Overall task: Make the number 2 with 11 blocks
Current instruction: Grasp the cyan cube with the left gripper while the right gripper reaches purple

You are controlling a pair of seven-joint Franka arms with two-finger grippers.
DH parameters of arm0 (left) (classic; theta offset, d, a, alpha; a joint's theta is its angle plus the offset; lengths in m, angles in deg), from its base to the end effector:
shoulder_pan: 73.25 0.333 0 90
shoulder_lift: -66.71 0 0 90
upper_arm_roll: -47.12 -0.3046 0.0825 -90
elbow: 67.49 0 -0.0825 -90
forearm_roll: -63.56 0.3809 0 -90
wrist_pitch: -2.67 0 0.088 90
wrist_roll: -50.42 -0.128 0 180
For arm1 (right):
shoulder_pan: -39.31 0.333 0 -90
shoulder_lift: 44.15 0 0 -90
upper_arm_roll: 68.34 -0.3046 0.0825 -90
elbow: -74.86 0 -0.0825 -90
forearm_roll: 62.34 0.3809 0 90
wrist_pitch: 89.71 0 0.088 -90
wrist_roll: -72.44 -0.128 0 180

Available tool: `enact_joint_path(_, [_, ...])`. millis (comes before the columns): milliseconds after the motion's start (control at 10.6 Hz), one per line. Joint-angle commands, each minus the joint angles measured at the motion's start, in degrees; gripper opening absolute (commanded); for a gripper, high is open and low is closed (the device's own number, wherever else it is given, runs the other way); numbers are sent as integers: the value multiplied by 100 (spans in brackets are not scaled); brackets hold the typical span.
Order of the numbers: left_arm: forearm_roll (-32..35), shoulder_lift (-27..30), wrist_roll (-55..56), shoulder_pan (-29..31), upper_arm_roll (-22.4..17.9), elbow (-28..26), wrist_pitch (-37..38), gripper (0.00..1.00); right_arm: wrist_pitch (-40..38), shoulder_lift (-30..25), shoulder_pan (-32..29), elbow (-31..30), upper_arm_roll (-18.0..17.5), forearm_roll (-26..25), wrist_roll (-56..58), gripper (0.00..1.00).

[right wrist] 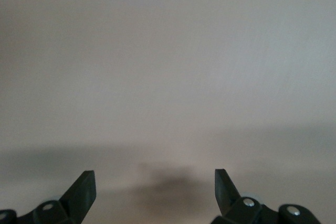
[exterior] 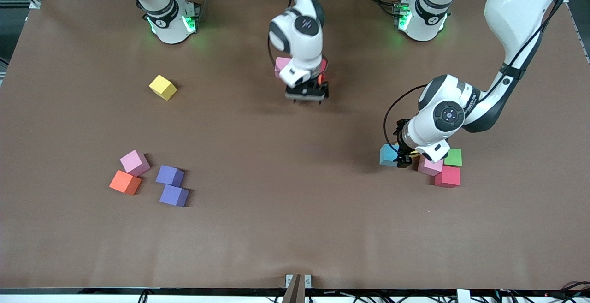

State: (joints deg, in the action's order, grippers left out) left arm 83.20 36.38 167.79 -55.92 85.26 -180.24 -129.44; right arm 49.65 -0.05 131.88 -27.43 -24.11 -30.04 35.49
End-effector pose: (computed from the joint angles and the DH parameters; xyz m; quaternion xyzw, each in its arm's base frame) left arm 0.5651 -0.1967 0.2182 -0.7301 -0.6819 0.0434 0.0104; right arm 0.4033 0.5214 0.2044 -0.9955 0.0177 -0.0930 0.0103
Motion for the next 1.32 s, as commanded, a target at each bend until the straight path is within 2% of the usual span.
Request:
enact_joint_path(0, [207, -60, 155, 34, 28, -27, -209, 100, -110, -85, -1052, 210, -11, 31, 1797, 100])
enact_joint_path(282, [364, -139, 155, 16, 27, -27, -289, 100, -644, -85, -2266, 605, -37, 390, 3793, 100])
enact_joint_path(376, [391, -227, 155, 16, 27, -27, -306, 100, -864, -77, -2548, 623, -20, 357, 4418, 100])
enact_joint_path(564, [462, -271, 155, 33, 27, -27, -377, 100, -884, -24, -2839, 553, 68, 173, 4766, 100])
enact_joint_path(658, [462, -289, 155, 25, 27, -27, -394, 100, -893, -41, -3215, 597, 34, 24, 5271, 100])
enact_joint_path(752, [514, -324, 155, 25, 27, -27, -429, 100, -893, -59, -3576, 614, 16, 75, 6077, 100])
enact_joint_path(1034, [690, -543, 155, 7, 19, -18, -482, 100, -1076, -68, -4456, 720, -11, 531, 7486, 100])
enact_joint_path(1222, [874, -561, 155, 25, 19, -27, -517, 69, -1113, -33, -4887, 729, -72, 882, 8793, 100])
